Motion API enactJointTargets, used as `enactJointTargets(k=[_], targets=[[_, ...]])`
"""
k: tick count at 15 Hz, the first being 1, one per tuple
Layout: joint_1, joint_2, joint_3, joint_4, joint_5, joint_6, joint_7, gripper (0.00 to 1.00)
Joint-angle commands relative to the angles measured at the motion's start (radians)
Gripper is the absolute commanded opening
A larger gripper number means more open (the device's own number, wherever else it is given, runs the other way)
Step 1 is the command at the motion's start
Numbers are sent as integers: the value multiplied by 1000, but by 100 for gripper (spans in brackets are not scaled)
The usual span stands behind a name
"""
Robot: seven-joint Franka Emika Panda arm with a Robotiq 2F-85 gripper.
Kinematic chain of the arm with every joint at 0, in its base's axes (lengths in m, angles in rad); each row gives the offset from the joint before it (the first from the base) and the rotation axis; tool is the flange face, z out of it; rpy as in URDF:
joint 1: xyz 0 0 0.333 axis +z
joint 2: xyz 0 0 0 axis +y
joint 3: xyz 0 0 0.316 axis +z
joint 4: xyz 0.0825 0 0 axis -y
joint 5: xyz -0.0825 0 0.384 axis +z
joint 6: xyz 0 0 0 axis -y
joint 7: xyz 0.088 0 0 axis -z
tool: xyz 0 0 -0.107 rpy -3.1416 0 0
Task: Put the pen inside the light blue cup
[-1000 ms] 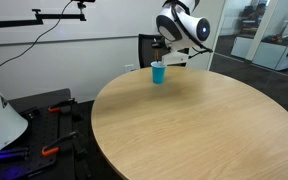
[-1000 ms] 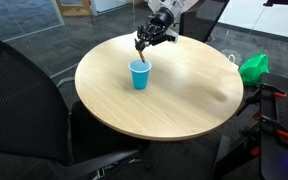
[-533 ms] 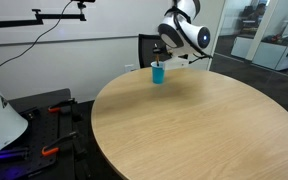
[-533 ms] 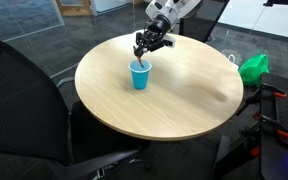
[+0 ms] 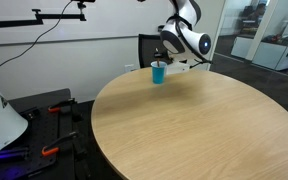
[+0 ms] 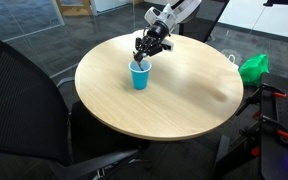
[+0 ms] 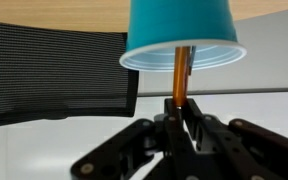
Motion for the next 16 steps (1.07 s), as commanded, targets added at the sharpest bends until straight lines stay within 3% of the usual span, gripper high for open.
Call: enactJointTargets(k=[1,3,4,7,13,16], targets=[[-1,35,-6,55,-16,1,26,4],[-3,46,-7,65,-17,3,31,4],[-4,50,-8,70,-18,2,33,36],[-6,62,-9,81,-19,3,36,54],[-7,59,-5,78,-18,1,24,99],[-6,36,0,57,-16,-2,4,100]])
